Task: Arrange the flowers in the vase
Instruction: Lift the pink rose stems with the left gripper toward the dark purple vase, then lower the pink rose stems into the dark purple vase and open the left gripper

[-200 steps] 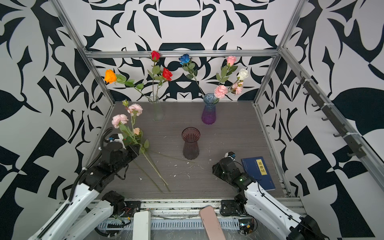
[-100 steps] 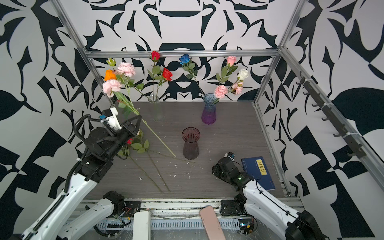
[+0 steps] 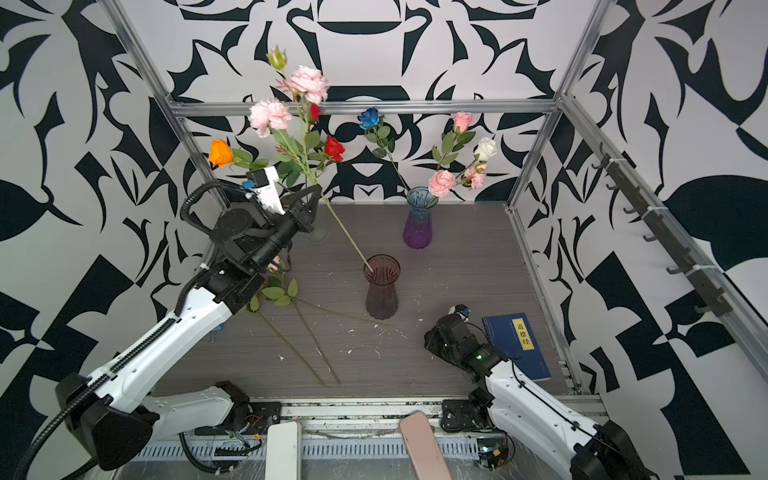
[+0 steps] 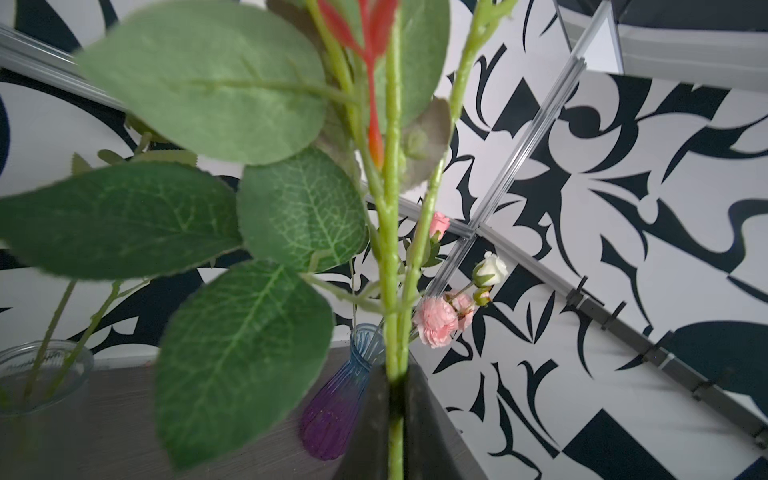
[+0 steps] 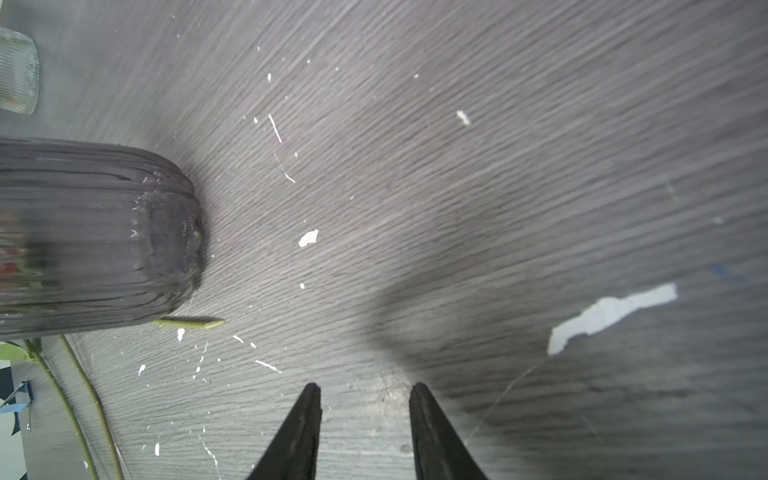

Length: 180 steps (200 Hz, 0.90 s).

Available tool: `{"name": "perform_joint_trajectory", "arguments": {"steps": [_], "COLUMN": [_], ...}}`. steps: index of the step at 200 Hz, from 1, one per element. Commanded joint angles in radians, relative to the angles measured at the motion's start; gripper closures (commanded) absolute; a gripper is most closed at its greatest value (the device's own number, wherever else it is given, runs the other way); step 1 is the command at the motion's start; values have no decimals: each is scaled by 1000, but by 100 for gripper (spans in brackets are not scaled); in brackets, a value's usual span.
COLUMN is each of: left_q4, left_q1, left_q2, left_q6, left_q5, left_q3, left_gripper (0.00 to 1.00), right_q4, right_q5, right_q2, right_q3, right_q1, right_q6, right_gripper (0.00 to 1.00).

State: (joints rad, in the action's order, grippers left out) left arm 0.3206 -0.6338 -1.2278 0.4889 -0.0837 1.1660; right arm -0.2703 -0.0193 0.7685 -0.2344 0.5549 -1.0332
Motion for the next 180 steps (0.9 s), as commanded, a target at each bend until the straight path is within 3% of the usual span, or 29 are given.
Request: {"name": "perform_joint_trajectory", "arguments": {"steps": [1, 35, 64, 72, 98, 112, 154, 180], "left_q4": [119, 178, 181, 182, 159, 103, -68, -204], "left_q1": [-80, -222, -279, -288, -296, -297, -296, -294], "left_q2": [-25, -93, -119, -122, -105, -67, 197, 387], "left_q6": [-135, -335, -385, -389, -380, -362, -203, -46], "left_q5": [-75, -167, -198, -197, -188, -202, -293, -403], "left_q3": [-22, -26, -35, -44, -67, -95, -384, -578], "left_gripper": [100, 100, 100, 92, 46, 34, 30, 36], "right_q4": [13, 19, 19, 19, 18, 16, 22, 38], "right_q5": [-9, -2, -2, -2, -1, -1, 1, 11], "right_q2": [19, 37, 36, 34, 31, 28, 21, 43], "right_q3": [-32, -36, -34, -34, -32, -32, -28, -28], "right_q1": [-5, -9, -9, -10, -10, -10, -12, -11], "right_q6": [12, 15, 13, 13, 13, 13, 12, 15], "right_gripper": [61, 61, 61, 61, 61, 61, 60, 61]}}
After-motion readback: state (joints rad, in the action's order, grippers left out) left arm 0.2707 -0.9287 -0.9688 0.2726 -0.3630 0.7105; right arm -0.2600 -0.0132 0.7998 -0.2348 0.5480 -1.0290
